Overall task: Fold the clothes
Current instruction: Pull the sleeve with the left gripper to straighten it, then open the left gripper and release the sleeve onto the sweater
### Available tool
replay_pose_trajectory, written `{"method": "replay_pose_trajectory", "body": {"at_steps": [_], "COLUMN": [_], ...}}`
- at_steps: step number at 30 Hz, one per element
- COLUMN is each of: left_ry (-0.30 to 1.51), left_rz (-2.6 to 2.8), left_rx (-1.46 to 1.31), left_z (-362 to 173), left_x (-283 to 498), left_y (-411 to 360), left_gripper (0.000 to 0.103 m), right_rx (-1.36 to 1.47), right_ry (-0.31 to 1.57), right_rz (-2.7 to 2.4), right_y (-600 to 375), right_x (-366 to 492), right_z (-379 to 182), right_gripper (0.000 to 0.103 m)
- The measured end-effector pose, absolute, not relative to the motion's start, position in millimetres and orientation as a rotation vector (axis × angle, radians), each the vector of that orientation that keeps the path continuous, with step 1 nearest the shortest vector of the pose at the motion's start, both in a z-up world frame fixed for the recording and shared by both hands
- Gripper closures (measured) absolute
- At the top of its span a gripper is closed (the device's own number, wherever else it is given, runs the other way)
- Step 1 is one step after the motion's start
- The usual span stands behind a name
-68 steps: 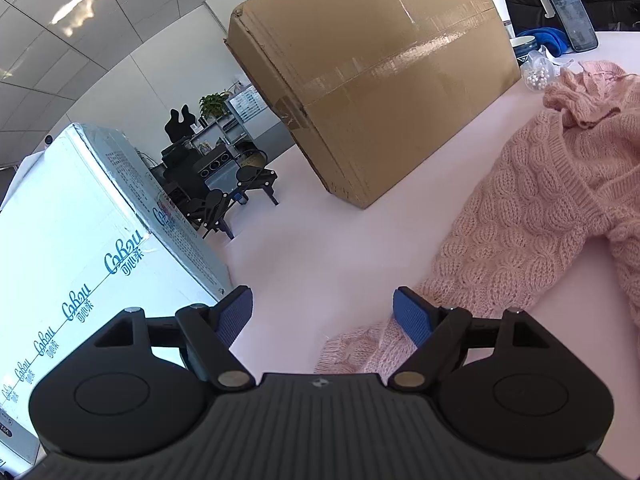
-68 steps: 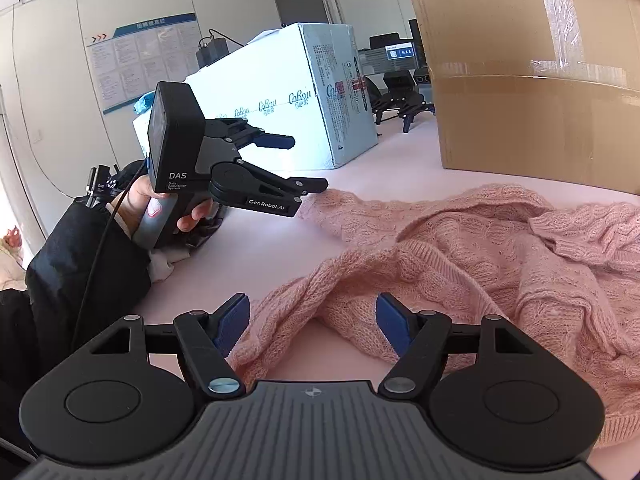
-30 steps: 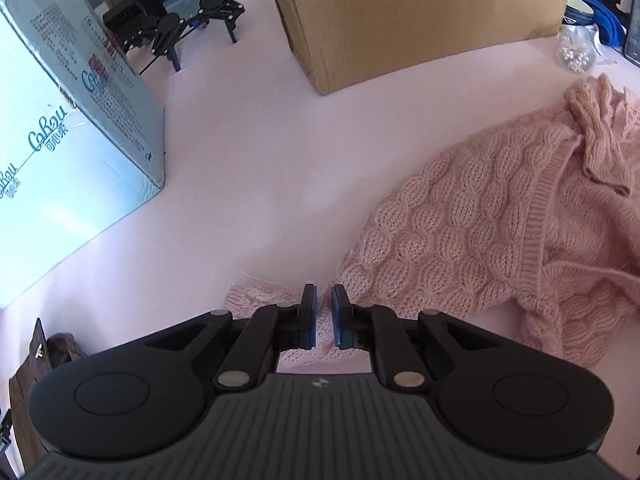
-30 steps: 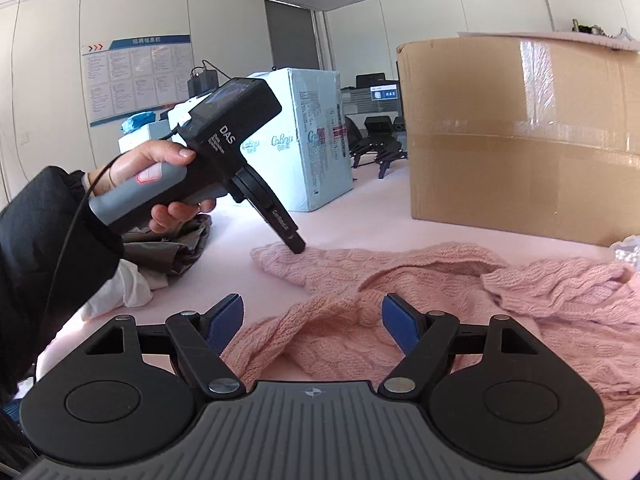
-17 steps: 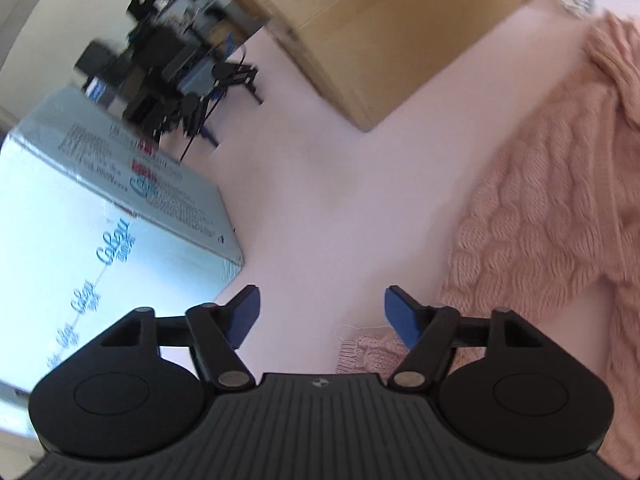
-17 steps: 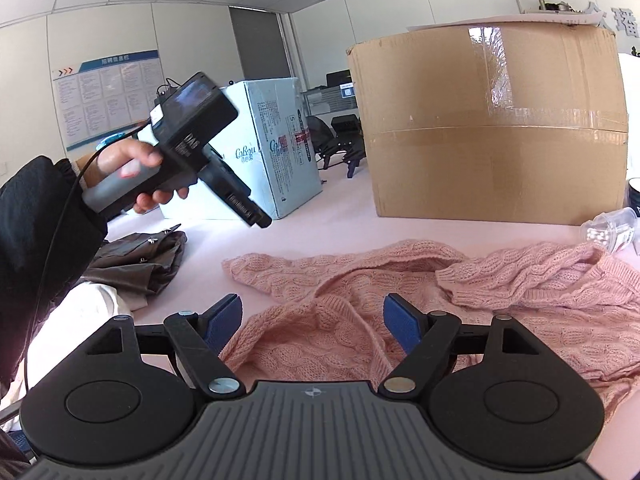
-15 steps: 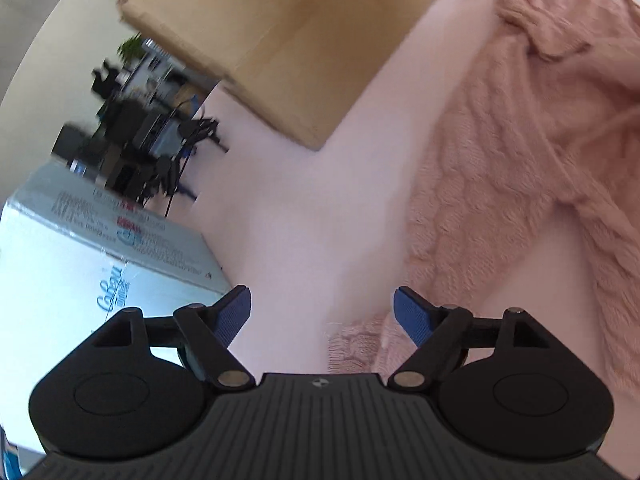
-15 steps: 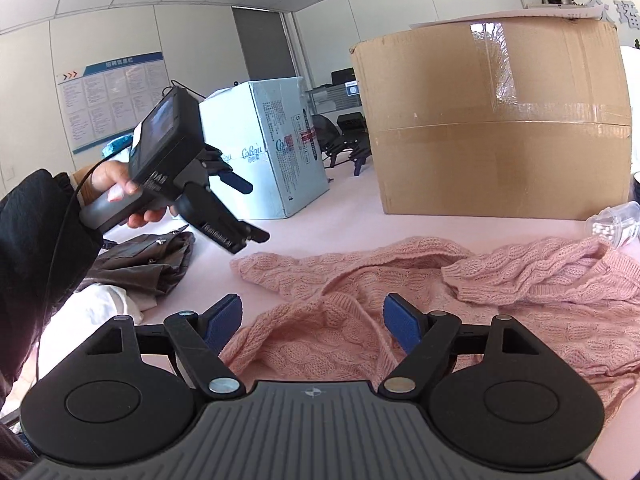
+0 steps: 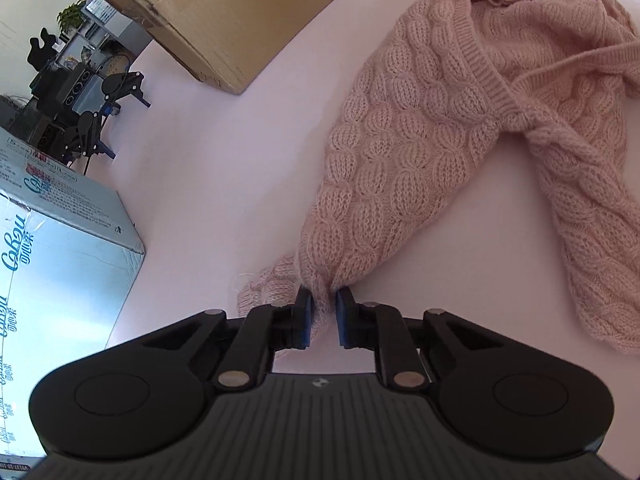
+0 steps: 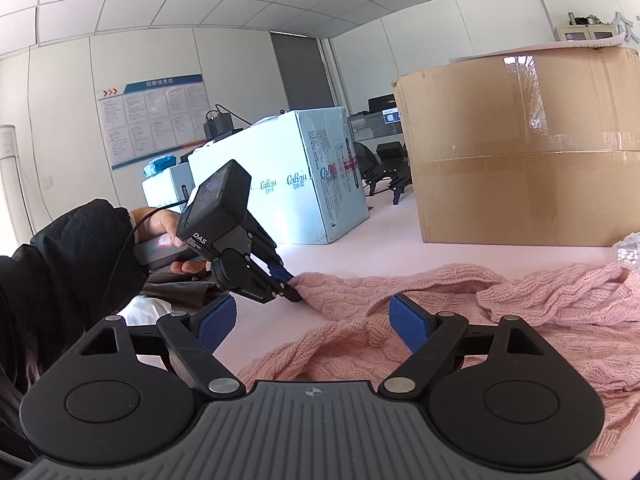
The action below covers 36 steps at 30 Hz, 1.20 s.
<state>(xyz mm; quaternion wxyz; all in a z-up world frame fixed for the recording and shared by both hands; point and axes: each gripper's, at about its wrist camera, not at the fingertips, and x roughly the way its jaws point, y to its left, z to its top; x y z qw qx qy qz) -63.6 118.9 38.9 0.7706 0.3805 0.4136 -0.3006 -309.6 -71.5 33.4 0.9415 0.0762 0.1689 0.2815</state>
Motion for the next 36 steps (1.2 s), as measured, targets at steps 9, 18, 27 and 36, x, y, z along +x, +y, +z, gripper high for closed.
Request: {"method": "replay_pose_trajectory", "body": {"at_steps": [9,18,27,36], "left_ry": [1.001,1.264,0.932,0.904], "left_rz": [-0.554,-0.01,-0.559,-0.911], "left_rx": [0.054,0.264,-0.064,0.138], "left_z": [120,49,123,78], "left_x": [-22,32,-55,-154], "left_y": [156,158,99,51], "left_gripper": [0.084,0.083,0.029,0.028], "right_rx": [0.176,0.204,0.369,0.915], "right_ry": [0.389,0.351,0.369,0.68], "right_rz": [0.604,0.524,0.261,0.301], "right_y": [-72,-83,-147,-224], "right_x": [-309,-310,-271,-203], "right_z": [33,38,42,-4], "right_gripper": [0.019,0.018,0.019,0.021]}}
